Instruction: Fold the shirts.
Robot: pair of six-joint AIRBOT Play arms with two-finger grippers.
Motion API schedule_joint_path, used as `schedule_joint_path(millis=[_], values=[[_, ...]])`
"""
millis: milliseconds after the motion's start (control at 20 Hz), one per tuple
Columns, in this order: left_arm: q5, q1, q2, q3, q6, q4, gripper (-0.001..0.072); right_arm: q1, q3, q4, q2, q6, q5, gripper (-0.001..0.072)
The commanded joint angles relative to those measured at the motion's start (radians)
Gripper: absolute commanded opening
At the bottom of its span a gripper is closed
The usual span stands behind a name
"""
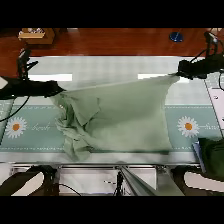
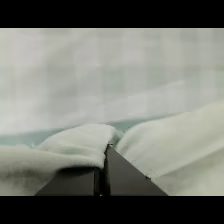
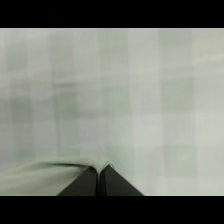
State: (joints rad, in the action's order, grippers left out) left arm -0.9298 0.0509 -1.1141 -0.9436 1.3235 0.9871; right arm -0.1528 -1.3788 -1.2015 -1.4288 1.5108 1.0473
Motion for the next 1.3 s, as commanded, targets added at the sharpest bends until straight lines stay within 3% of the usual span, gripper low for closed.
schedule_joint_path(millis=[0, 400, 700, 750, 800, 850, 900, 950, 1050, 1200, 1250], values=[[0.251, -0.028, -0.133, 0.004, -0.015, -0.001, 0.0029, 0.0, 0.002, 0.042, -0.088, 0.0, -0.188, 0.0024], [0.726, -0.124, -0.177, -0.002, -0.015, -0.048, 0.0029, 0.0, 0.002, 0.042, -0.11, 0.0, -0.427, 0.0024], [0.738, -0.177, -0.269, -0.002, -0.014, -0.049, 0.004, 0.0, 0.002, 0.04, -0.128, -0.001, -0.395, 0.0034], [0.731, -0.179, -0.278, -0.002, -0.014, -0.049, 0.0114, 0.0, 0.002, 0.04, -0.129, -0.001, -0.378, 0.0118], [0.727, -0.179, -0.28, -0.002, -0.014, -0.049, 0.0277, 0.0, 0.002, 0.041, -0.129, -0.001, -0.362, 0.0279], [0.727, -0.175, -0.275, -0.003, -0.014, -0.049, 0.0393, 0.0, 0.002, 0.041, -0.126, -0.001, -0.344, 0.0429], [0.725, -0.164, -0.26, -0.003, -0.014, -0.048, 0.0416, -0.006, 0.0, 0.039, -0.116, -0.003, -0.319, 0.0521], [0.698, -0.141, -0.235, -0.008, -0.015, -0.035, 0.0416, -0.017, -0.006, 0.032, -0.098, -0.016, -0.287, 0.0561], [0.572, -0.06, -0.166, -0.03, -0.015, 0.048, 0.0416, -0.055, -0.027, -0.052, -0.039, -0.021, -0.186, 0.0561], [0.204, 0.126, -0.083, -0.049, -0.013, 0.149, 0.0416, -0.123, -0.035, -0.312, 0.05, -0.021, 0.084, 0.0553], [0.06, 0.189, -0.08, -0.048, -0.014, 0.147, 0.0416, -0.145, -0.034, -0.4, 0.055, -0.026, 0.199, 0.0521]])
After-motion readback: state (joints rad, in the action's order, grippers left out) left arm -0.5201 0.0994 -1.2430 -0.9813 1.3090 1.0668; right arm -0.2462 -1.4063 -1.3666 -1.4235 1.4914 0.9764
